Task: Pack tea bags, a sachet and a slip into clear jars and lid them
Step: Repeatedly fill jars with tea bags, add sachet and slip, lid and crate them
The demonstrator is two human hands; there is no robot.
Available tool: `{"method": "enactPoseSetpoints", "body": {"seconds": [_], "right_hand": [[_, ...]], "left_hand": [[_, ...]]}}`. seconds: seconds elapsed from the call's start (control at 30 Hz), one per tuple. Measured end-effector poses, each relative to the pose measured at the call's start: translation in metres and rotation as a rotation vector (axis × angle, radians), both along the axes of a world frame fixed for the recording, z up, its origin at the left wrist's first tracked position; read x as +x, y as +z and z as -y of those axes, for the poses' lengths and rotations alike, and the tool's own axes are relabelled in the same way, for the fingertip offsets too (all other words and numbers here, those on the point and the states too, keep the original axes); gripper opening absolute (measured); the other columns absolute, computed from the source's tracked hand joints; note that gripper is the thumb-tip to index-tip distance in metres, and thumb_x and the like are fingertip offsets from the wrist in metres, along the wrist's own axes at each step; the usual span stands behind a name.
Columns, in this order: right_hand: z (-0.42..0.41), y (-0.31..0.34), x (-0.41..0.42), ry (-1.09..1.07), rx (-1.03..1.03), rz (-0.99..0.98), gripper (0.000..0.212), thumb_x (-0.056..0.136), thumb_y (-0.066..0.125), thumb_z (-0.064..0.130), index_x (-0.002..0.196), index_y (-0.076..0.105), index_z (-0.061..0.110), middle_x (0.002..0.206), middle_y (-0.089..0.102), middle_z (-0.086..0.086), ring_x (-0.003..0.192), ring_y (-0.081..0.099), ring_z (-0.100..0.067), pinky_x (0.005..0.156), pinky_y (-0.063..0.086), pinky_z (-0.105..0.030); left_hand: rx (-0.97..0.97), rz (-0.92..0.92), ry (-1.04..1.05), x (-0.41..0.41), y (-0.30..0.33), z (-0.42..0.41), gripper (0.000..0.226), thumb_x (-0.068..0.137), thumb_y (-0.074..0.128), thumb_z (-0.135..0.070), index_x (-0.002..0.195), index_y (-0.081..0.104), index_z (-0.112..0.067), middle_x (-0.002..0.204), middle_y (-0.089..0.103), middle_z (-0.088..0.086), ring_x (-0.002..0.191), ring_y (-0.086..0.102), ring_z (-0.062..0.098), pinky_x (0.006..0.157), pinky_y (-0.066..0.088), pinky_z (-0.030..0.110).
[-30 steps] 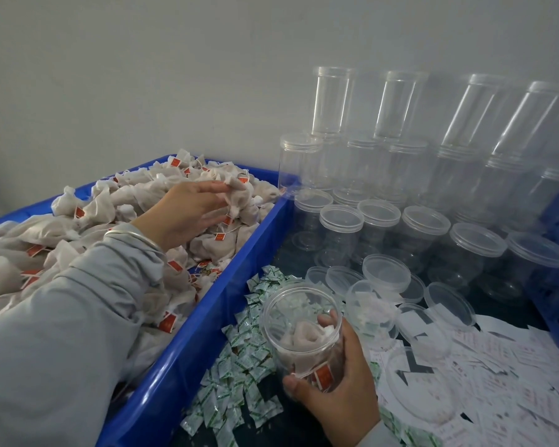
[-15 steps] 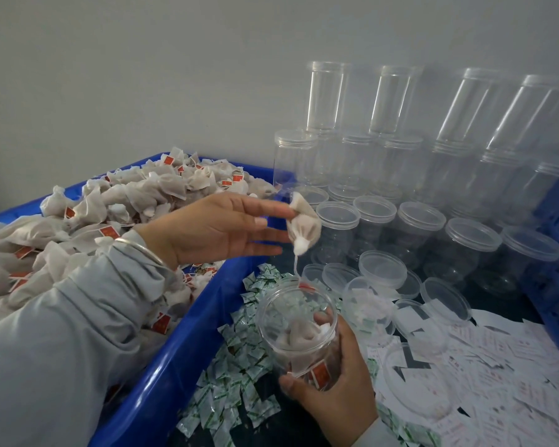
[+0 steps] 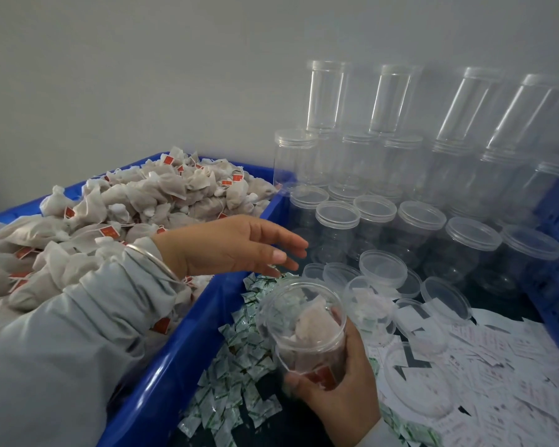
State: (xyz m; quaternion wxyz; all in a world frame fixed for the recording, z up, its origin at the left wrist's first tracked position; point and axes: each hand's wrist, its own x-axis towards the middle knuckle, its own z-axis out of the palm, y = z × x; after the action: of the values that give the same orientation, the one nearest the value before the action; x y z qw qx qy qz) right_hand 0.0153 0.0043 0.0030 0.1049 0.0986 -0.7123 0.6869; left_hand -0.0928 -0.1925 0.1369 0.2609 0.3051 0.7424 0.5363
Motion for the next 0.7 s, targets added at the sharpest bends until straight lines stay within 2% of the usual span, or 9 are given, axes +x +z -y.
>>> {"method": "enactPoseSetpoints", "body": {"seconds": [0.07, 0.13, 0.2, 0.3, 0.43, 0.5, 0.57, 0.6, 0.7], "right_hand": [[-0.002, -0.001, 0.0, -0.007, -0.022, -0.01, 0.092, 0.04, 0.084, 0.038, 0.124, 0.045, 0.035, 0.12, 0.057, 0.031, 0.109, 0.058, 0.004, 0.08, 0.049, -0.011], [-0.003, 0.001, -0.001, -0.015, -0.032, -0.042, 0.095, 0.044, 0.084, 0.038, 0.13, 0.043, 0.031, 0.125, 0.058, 0.021, 0.113, 0.059, -0.004, 0.084, 0.051, -0.018], [-0.003, 0.002, -0.002, -0.041, -0.031, -0.097, 0.097, 0.05, 0.082, 0.036, 0.135, 0.038, 0.023, 0.128, 0.057, 0.016, 0.116, 0.058, -0.007, 0.088, 0.05, -0.019], [-0.003, 0.004, -0.004, -0.071, -0.075, -0.133, 0.094, 0.055, 0.079, 0.033, 0.136, 0.034, 0.016, 0.128, 0.057, 0.022, 0.113, 0.058, -0.001, 0.085, 0.047, -0.01], [-0.004, 0.003, -0.008, -0.05, -0.107, -0.148, 0.095, 0.057, 0.082, 0.016, 0.138, 0.032, 0.017, 0.129, 0.058, 0.018, 0.116, 0.056, -0.002, 0.087, 0.046, -0.011], [-0.006, 0.002, -0.012, -0.039, -0.125, -0.108, 0.105, 0.053, 0.082, 0.029, 0.142, 0.027, 0.024, 0.131, 0.056, 0.011, 0.118, 0.055, -0.004, 0.088, 0.049, -0.016], [-0.006, -0.001, -0.013, -0.088, -0.135, -0.056, 0.109, 0.05, 0.089, 0.033, 0.138, 0.025, 0.04, 0.132, 0.048, 0.015, 0.118, 0.052, 0.003, 0.087, 0.049, -0.015], [-0.007, -0.004, -0.014, -0.123, -0.133, -0.047, 0.108, 0.051, 0.093, 0.029, 0.133, 0.025, 0.043, 0.131, 0.046, 0.016, 0.116, 0.051, 0.007, 0.086, 0.049, -0.013], [-0.007, -0.012, -0.015, -0.219, -0.036, -0.075, 0.094, 0.059, 0.083, 0.019, 0.13, 0.026, 0.042, 0.127, 0.047, 0.013, 0.114, 0.051, 0.006, 0.091, 0.046, -0.017]], "left_hand": [[-0.152, -0.044, -0.061, 0.004, -0.003, -0.007, 0.058, 0.07, 0.077, -0.043, 0.122, 0.052, -0.039, 0.129, 0.059, -0.014, 0.12, 0.056, 0.009, 0.102, 0.046, 0.031], [-0.212, 0.016, -0.158, 0.011, -0.008, -0.018, 0.082, 0.059, 0.082, -0.054, 0.13, 0.042, -0.042, 0.139, 0.05, -0.014, 0.128, 0.048, 0.008, 0.108, 0.04, 0.034], [-0.234, -0.008, -0.246, 0.018, -0.018, -0.032, 0.099, 0.057, 0.083, -0.051, 0.14, 0.033, -0.034, 0.143, 0.044, -0.009, 0.132, 0.043, 0.009, 0.112, 0.034, 0.038], [-0.278, -0.108, -0.117, 0.023, -0.026, -0.045, 0.118, 0.052, 0.084, -0.045, 0.147, 0.015, -0.036, 0.142, 0.043, -0.016, 0.131, 0.04, 0.001, 0.114, 0.031, 0.036], [-0.258, -0.219, 0.049, 0.026, -0.024, -0.05, 0.117, 0.046, 0.08, -0.047, 0.146, 0.022, -0.031, 0.128, 0.056, -0.017, 0.12, 0.051, -0.002, 0.108, 0.039, 0.027], [-0.199, -0.241, 0.123, 0.026, -0.023, -0.051, 0.103, 0.047, 0.08, -0.049, 0.138, 0.037, -0.03, 0.119, 0.06, -0.014, 0.111, 0.057, -0.002, 0.1, 0.045, 0.023], [-0.116, -0.252, 0.218, 0.024, -0.023, -0.049, 0.084, 0.053, 0.083, -0.042, 0.127, 0.047, -0.029, 0.115, 0.062, -0.01, 0.106, 0.06, 0.0, 0.096, 0.048, 0.024], [-0.081, -0.253, 0.275, 0.021, -0.023, -0.047, 0.08, 0.054, 0.082, -0.041, 0.126, 0.049, -0.026, 0.115, 0.063, -0.009, 0.105, 0.061, 0.001, 0.096, 0.048, 0.026], [-0.01, -0.236, 0.433, 0.014, -0.024, -0.045, 0.084, 0.047, 0.085, -0.046, 0.122, 0.051, -0.029, 0.111, 0.062, -0.01, 0.102, 0.061, 0.0, 0.095, 0.049, 0.029]]}}
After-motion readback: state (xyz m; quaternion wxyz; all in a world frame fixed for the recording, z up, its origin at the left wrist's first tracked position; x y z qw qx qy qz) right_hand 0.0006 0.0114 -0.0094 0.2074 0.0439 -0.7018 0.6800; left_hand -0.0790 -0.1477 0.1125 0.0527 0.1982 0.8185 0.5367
